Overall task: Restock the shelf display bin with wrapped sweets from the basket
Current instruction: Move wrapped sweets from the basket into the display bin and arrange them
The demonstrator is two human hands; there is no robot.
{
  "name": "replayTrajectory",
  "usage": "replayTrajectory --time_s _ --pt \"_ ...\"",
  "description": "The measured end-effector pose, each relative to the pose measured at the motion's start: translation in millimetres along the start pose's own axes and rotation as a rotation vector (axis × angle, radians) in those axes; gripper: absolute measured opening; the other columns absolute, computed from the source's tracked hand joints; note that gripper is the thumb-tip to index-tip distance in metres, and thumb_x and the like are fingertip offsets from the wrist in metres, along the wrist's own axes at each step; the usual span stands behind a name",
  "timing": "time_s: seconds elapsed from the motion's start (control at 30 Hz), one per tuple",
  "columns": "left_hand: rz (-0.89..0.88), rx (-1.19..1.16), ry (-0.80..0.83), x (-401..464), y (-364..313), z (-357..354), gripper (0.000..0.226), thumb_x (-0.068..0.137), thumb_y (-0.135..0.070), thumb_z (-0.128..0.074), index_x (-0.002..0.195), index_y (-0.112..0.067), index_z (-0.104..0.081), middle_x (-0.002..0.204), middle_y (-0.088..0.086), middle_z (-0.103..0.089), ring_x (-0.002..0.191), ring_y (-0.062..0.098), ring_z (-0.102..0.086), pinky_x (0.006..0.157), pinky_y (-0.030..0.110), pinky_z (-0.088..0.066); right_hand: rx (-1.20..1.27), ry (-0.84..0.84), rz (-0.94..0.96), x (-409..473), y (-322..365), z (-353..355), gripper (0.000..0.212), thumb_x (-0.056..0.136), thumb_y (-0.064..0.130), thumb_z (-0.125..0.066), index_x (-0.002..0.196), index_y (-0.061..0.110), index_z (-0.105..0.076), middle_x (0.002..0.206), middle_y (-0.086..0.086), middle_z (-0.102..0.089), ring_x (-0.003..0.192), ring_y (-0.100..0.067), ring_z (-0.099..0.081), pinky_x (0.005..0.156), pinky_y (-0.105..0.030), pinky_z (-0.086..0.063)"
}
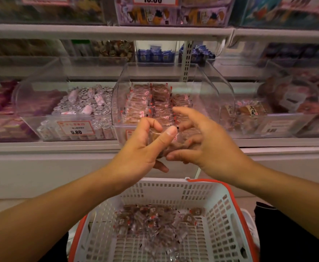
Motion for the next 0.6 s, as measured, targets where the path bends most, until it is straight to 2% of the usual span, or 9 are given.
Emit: replayTrajectory --time_s 0.03,0.13,0.2,0.27,0.33,0.37,0.43,0.53,0.6 --pt "-0.006 -0.022 -0.005 0 0 -1 0.044 0.079 -0.049 -0.061 0.101 -0.018 -0.038 0.083 0.009 -0.074 0.067 0.013 -0.066 0.055 0.029 -0.056 0.014 -0.026 -0.002 1 -1 4 0.095 0.057 0.027 -0.092 0.139 0.040 -0.046 0.114 0.007 -0.057 0.071 -0.020 -0.069 0.068 -0.036 -0.060" --pt "-0.059 -0.049 -0.082 1 -5 5 0.034 0.081 -0.038 -0.064 0.098 -0.019 -0.042 0.074 0.004 -0.070 0.060 0.014 -0.060 0.052 0.027 -0.051 -0.022 -0.096 0.037 2 4 13 0.084 0.055 0.031 -0.094 0.130 0.033 -0.056 0.103 0.013 -0.060 0.072 -0.008 -0.064 0.067 -0.019 -0.053" --pt "-0.069 -0.077 -0.140 2 -6 12 0.030 0.085 -0.035 -0.069 0.099 -0.022 -0.047 0.072 0.007 -0.065 0.059 0.015 -0.056 0.052 0.027 -0.048 -0.127 -0.118 0.101 0 15 13 0.076 0.062 0.038 -0.090 0.130 0.032 -0.057 0.102 0.019 -0.059 0.085 0.001 -0.059 0.075 -0.011 -0.046" --pt "-0.053 -0.142 -0.189 2 -5 18 0.026 0.083 -0.030 -0.067 0.100 -0.023 -0.048 0.072 0.007 -0.061 0.058 0.016 -0.054 0.051 0.027 -0.047 -0.144 -0.082 0.134 -3 22 4 0.073 0.075 0.039 -0.082 0.139 0.034 -0.049 0.115 0.020 -0.055 0.104 0.007 -0.053 0.090 -0.012 -0.044" --pt "-0.021 -0.198 -0.238 1 -2 22 0.022 0.080 -0.028 -0.061 0.098 -0.024 -0.050 0.074 0.009 -0.058 0.057 0.016 -0.053 0.049 0.027 -0.046 -0.034 -0.029 0.123 -7 22 -9 0.074 0.087 0.033 -0.072 0.149 0.037 -0.033 0.130 0.016 -0.048 0.118 0.005 -0.051 0.100 -0.019 -0.044" --pt "-0.006 -0.218 -0.272 0 0 23 0.019 0.079 -0.031 -0.059 0.095 -0.023 -0.052 0.074 0.009 -0.058 0.057 0.016 -0.054 0.048 0.028 -0.046 -0.007 -0.021 0.134 -10 25 -16 0.075 0.091 0.030 -0.068 0.152 0.037 -0.025 0.136 0.016 -0.044 0.122 0.007 -0.047 0.102 -0.015 -0.041" --pt "0.009 -0.235 -0.358 -4 4 27 0.020 0.079 -0.042 -0.054 0.088 -0.024 -0.058 0.069 0.006 -0.060 0.055 0.015 -0.055 0.046 0.030 -0.043 -0.034 -0.022 0.175 -15 31 -28 0.079 0.097 0.024 -0.061 0.157 0.033 -0.011 0.147 0.014 -0.033 0.130 0.011 -0.035 0.104 -0.002 -0.027" --pt "0.021 -0.274 -0.450 -8 6 29 0.033 0.084 -0.053 -0.046 0.062 -0.036 -0.063 0.062 0.001 -0.059 0.051 0.013 -0.054 0.042 0.027 -0.042 -0.072 -0.015 0.202 -16 34 -41 0.082 0.100 0.021 -0.055 0.158 0.026 0.002 0.152 0.013 -0.021 0.136 0.005 -0.025 0.104 0.002 -0.016" --pt "0.045 -0.259 -0.465 -8 5 30 0.034 0.088 -0.052 -0.043 0.071 -0.033 -0.066 0.060 0.001 -0.057 0.047 0.013 -0.051 0.040 0.026 -0.039 -0.085 -0.010 0.201 -13 35 -41 0.085 0.099 0.023 -0.057 0.158 0.027 0.003 0.150 0.012 -0.023 0.133 0.006 -0.028 0.104 0.002 -0.017"
Point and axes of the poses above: each hand's wrist, its own x-axis towards the middle knuckle, its own z-axis out of the back of the hand, y = z × x, the point moved 10 cm from there along x, towards the middle knuckle
